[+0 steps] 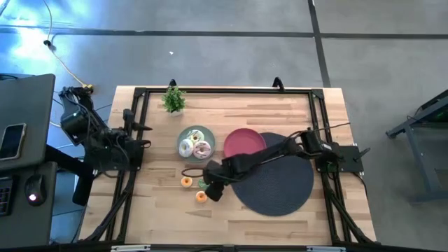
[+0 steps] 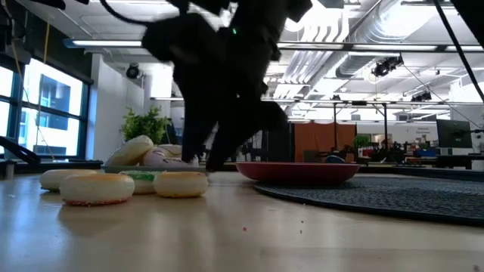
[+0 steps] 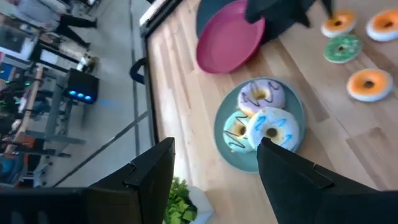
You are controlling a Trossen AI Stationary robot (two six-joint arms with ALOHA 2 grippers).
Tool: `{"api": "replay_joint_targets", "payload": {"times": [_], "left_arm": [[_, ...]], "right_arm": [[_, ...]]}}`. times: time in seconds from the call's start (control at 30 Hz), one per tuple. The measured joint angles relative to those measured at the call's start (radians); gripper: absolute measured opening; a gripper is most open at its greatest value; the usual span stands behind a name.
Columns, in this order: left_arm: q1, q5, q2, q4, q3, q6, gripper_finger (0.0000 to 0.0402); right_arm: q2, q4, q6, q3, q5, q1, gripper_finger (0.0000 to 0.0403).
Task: Pick & Place donuts
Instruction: Put the small yellow donut on the red plate
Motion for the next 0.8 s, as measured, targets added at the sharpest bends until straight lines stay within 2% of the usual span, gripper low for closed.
{"api": "replay_joint_targets", "payload": {"times": [0.1, 0.27, 0.8], "left_arm": [[0.0, 0.014, 0.02, 0.003, 0.0, 0.0, 0.0218], [0.0, 0.019, 0.041, 0.009, 0.0, -0.003, 0.0218], [0.0, 0.01, 0.039, 0.007, 0.0, -0.025, 0.0218]], "right_arm": [[-0.003, 0.068, 0.0, -0.055, 0.05, 0.001, 0.0161], [-0.002, 0.158, -0.005, -0.096, 0.011, 0.0, 0.0161], [-0.017, 0.112, -0.09, -0.047, -0.051, 0.021, 0.016]]}}
